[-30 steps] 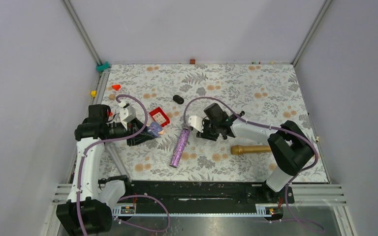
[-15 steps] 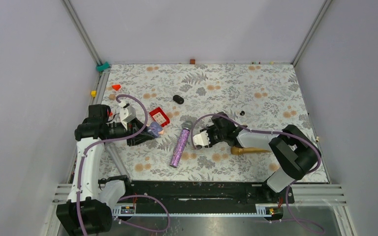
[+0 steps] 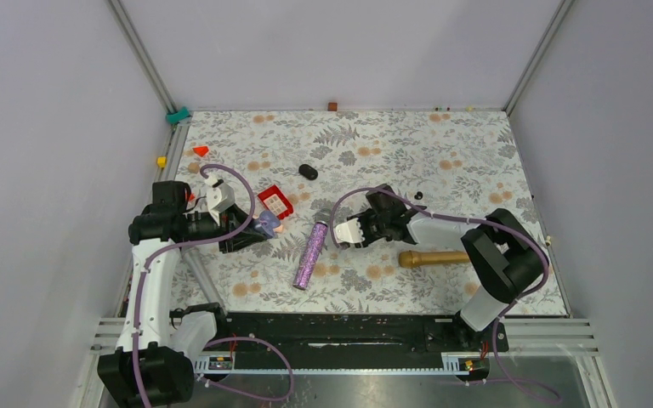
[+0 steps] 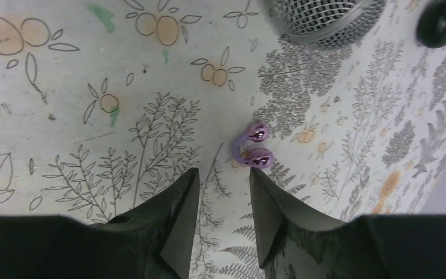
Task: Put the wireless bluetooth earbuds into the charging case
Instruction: Adjust the earbud at the center of the board.
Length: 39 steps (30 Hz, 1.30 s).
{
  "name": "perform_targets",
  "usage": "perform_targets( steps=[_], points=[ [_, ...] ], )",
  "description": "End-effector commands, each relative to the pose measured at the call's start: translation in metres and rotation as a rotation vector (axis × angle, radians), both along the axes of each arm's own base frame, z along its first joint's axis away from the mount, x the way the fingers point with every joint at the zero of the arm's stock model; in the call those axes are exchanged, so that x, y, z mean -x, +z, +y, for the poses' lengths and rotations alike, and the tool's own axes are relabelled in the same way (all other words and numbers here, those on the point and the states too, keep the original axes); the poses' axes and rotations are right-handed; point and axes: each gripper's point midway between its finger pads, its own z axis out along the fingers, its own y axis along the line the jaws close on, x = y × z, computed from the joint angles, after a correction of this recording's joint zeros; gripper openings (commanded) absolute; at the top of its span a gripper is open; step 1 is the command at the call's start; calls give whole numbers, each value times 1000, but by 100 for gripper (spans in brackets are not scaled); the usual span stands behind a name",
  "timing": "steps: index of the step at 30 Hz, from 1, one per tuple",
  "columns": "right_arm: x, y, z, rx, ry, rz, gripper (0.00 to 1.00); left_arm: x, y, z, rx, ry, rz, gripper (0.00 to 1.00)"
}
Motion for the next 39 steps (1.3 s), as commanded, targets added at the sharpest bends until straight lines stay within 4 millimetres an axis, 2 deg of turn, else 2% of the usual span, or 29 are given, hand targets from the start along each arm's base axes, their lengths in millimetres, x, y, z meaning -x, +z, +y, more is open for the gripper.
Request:
perform_targets(
  steps=[1, 10, 32, 39],
  points=[
    [3, -3, 1, 25, 29, 41, 45, 0, 17, -2, 28, -21, -82, 0],
    [2, -16, -4, 53, 27, 30, 46, 0, 17, -2, 29, -21, -78, 0],
    [-1, -21, -4, 89, 32, 51, 43, -1, 18, -2, 30, -18, -79, 0],
    [2, -22, -8, 102, 76, 3, 41, -1, 18, -2, 32, -18, -75, 0]
  ],
)
